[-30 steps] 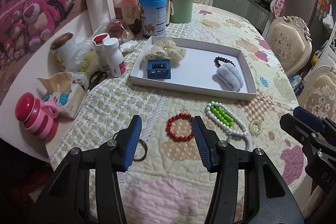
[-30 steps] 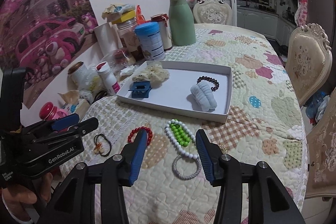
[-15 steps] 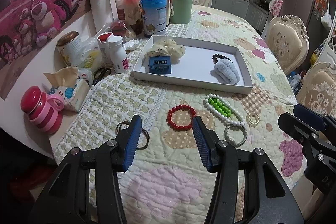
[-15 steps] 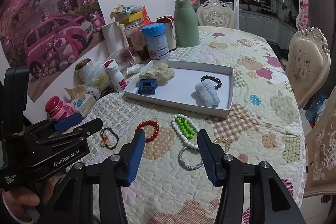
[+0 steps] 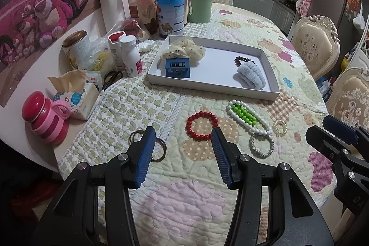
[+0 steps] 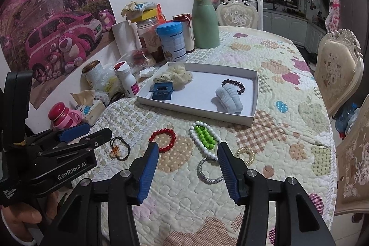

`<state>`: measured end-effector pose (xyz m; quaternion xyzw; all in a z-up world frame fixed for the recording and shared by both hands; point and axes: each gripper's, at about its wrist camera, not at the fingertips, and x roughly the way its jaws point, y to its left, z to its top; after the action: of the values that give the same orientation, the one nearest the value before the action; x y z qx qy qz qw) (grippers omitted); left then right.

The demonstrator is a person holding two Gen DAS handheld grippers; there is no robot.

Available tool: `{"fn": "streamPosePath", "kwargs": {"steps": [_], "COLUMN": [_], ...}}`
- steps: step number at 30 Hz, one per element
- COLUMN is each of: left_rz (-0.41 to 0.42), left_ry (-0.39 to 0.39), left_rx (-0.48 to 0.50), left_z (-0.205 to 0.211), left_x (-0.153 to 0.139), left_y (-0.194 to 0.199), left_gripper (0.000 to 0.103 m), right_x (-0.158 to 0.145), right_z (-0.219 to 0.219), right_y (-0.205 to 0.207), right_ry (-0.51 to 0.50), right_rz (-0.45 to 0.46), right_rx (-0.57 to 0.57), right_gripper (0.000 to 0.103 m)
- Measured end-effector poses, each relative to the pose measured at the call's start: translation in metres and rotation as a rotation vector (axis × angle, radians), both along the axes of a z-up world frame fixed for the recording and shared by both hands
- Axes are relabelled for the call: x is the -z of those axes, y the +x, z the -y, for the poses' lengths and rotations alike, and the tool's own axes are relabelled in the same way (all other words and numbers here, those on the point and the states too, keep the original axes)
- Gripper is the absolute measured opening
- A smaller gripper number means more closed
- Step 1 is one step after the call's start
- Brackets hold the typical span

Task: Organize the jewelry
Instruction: 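Withdraw both tools from the tray toward the remaining jewelry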

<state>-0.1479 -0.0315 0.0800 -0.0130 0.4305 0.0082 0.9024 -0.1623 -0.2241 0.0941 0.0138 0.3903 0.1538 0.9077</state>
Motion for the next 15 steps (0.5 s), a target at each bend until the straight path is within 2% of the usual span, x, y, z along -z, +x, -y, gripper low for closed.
{"fn": "streamPosePath", "kwargs": {"steps": [4, 11, 15], "left_rz": [-0.031, -0.136, -0.161], "left_ry": [-0.044, -0.221, -0.239], "left_rx": [-0.005, -0.048, -0.108], "left_z": [-0.012, -0.06, -0.086], "left_x": [0.002, 0.015, 0.023], "left_y": [0.009, 0.028, 0.035], "left_gripper": [0.05, 0.05, 0.051], "right_x": [0.006, 0.023, 0.036], "right_z": [0.005, 0.014, 0.015], "right_y": [0.005, 0.016, 0.023], "right_ry": [0.003, 0.004, 0.021], "right_rz": [-0.015, -0.055, -0.088], "right_rx": [0.008, 0.029, 0.008], "right_gripper": [0.051, 0.051, 0.051]}}
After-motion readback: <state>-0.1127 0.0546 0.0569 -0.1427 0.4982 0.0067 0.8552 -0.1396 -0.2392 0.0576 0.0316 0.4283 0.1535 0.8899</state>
